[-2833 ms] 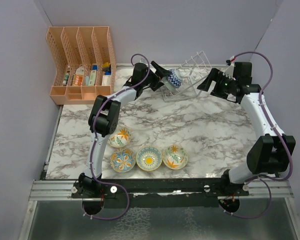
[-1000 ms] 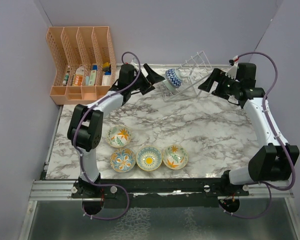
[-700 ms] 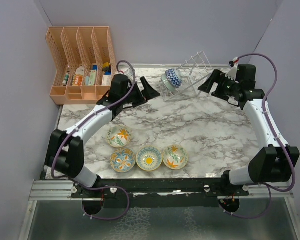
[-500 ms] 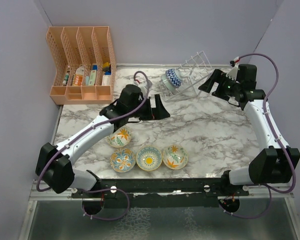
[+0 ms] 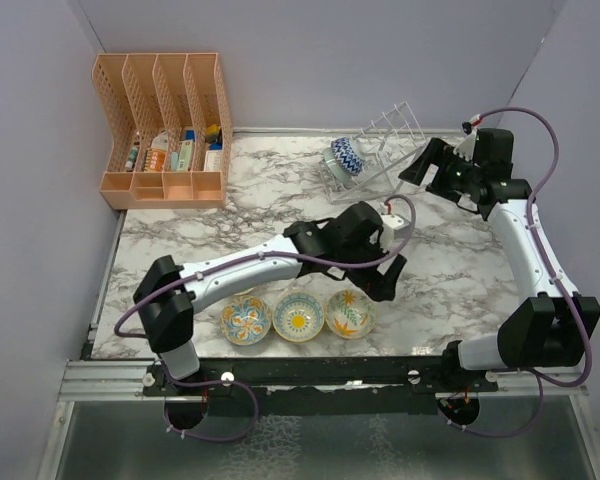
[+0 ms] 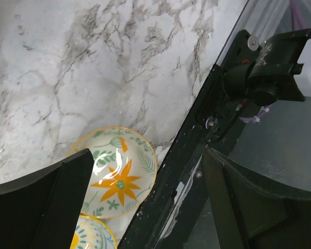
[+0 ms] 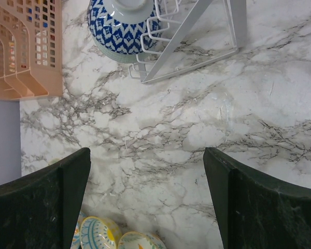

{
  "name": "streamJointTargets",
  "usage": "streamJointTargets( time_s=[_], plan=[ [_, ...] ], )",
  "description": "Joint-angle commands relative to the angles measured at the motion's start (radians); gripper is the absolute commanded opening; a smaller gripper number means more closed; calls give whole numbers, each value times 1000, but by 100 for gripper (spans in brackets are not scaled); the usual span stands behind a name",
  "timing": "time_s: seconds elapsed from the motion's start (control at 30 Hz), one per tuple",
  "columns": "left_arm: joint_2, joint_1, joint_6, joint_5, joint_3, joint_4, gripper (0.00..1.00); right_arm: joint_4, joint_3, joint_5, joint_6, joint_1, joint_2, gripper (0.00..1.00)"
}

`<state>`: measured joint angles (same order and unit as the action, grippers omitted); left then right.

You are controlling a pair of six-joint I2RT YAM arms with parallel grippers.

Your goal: Load the bowls into the dish rack

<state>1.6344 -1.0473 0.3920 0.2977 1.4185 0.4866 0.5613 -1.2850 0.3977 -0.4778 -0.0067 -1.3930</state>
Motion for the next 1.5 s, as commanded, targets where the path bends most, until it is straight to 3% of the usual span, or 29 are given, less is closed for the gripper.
streamJointTargets(
  time_s=[0.0,0.37,0.5,0.83,1.37,1.47],
  plan=[
    [122,-82,-97,-69,109,88,87,15,10,-45,8,-4,33,90],
    [135,-180,-86,-111,-48,34,83,14,53,-83,36,-4,20,92],
    [146,-197,-81,-175,-111,-28,76,0,52,-83,34,-4,9,92],
    [169,-228,-138,-290,-213,-156,68,12,-20,-88,54,-4,-29,92],
    [219,-234,-188,-308,-219,-170,19,32,-46,-115,73,-4,-23,92],
    [211,-233,-199,-336,-206,-156,0,40,-56,-131,76,-4,-20,92]
  ],
)
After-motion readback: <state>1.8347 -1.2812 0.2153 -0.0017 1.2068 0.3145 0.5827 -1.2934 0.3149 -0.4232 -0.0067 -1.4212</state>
